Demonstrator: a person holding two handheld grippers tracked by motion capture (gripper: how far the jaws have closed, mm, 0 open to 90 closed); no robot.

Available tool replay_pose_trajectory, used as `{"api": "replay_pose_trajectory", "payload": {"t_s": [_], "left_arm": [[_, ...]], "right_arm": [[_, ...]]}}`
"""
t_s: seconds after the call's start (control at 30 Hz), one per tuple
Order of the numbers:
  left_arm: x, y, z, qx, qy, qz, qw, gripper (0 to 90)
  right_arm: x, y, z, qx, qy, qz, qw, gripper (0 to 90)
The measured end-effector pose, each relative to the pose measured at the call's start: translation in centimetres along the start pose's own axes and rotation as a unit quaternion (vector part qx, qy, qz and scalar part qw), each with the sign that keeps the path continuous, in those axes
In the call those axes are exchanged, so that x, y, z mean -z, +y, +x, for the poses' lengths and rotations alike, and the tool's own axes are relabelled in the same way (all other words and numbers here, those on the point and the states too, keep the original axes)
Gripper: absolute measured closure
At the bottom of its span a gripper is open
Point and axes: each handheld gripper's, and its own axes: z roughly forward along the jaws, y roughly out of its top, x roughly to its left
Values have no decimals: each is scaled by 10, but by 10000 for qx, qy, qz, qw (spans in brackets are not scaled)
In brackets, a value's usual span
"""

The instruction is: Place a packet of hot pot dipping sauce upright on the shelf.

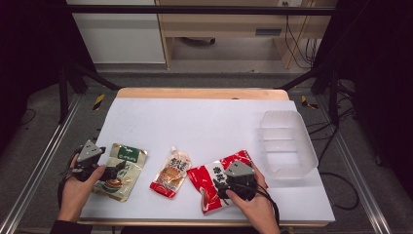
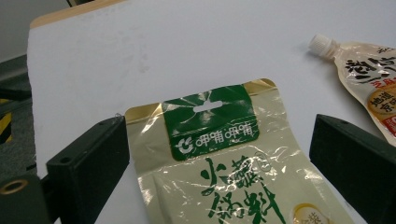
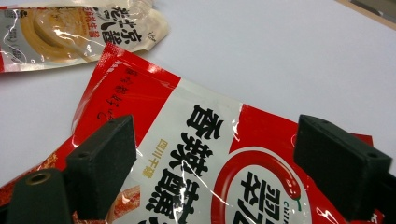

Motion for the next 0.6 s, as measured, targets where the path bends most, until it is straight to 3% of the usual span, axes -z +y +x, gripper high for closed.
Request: {"api": "replay_pose_trajectory", "payload": {"t_s": [0.07, 0.2, 0.3, 0.43, 0.6], "left_arm": [[1, -1, 3, 66, -63, -3, 10000, 46], [3, -5, 8, -37, -177, 73, 9998, 47], [6, -9, 16, 46, -227, 53, 9997, 57], [8, -10, 23, -63, -94, 116, 9999, 88], [2, -8, 38, 78, -283, 78, 9995, 125]], "right_arm": [[0, 0, 1, 4, 49, -3, 10000, 111], [2, 0, 2, 76, 112, -68, 9999, 97], [2, 0, 3, 82, 121, -53, 9999, 97], [2, 0, 3, 84, 131, -34, 9999, 99], [-1, -1, 4, 133, 150, 36, 9998, 104]]}}
